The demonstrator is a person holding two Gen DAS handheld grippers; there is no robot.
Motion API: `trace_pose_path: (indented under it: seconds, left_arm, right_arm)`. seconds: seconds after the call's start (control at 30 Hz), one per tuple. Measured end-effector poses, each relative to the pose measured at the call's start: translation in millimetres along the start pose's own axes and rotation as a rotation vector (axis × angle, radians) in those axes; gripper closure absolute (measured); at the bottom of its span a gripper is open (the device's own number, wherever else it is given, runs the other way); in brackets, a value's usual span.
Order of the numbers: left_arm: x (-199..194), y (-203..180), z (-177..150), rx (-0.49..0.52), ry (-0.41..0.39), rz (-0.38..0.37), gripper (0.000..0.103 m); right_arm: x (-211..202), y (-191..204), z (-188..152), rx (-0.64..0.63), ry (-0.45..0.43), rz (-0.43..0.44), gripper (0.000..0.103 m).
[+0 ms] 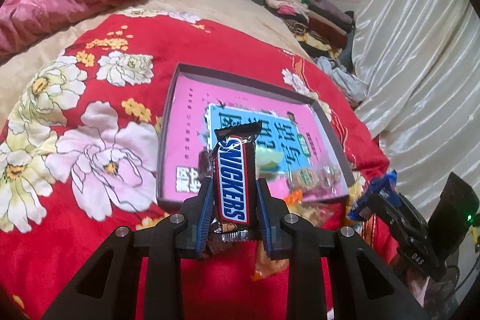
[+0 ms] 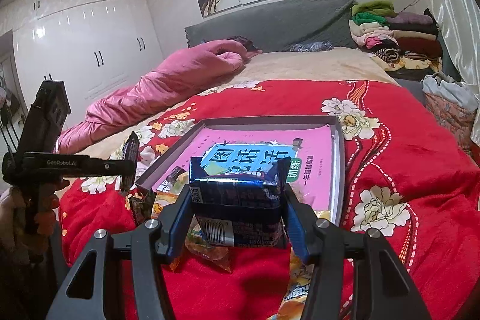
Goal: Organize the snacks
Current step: 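Lift the Snickers bar and blue packet and carry both over the tray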
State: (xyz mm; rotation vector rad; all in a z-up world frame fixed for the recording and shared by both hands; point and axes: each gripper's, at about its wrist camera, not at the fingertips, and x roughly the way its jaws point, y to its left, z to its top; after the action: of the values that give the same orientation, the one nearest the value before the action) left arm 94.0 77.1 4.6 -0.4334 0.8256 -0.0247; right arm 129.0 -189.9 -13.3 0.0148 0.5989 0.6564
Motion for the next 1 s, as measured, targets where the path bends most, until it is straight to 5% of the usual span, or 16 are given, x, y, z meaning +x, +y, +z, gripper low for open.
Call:
trace_pose_path:
  seconds: [1.0]
  left_arm:
    - [47.2, 6.0, 6.9, 0.076, -0.009, 0.152, 0.074]
  right_arm:
    - [2.7, -31.7, 14.7, 0.075, -0.063, -0.036, 0.046]
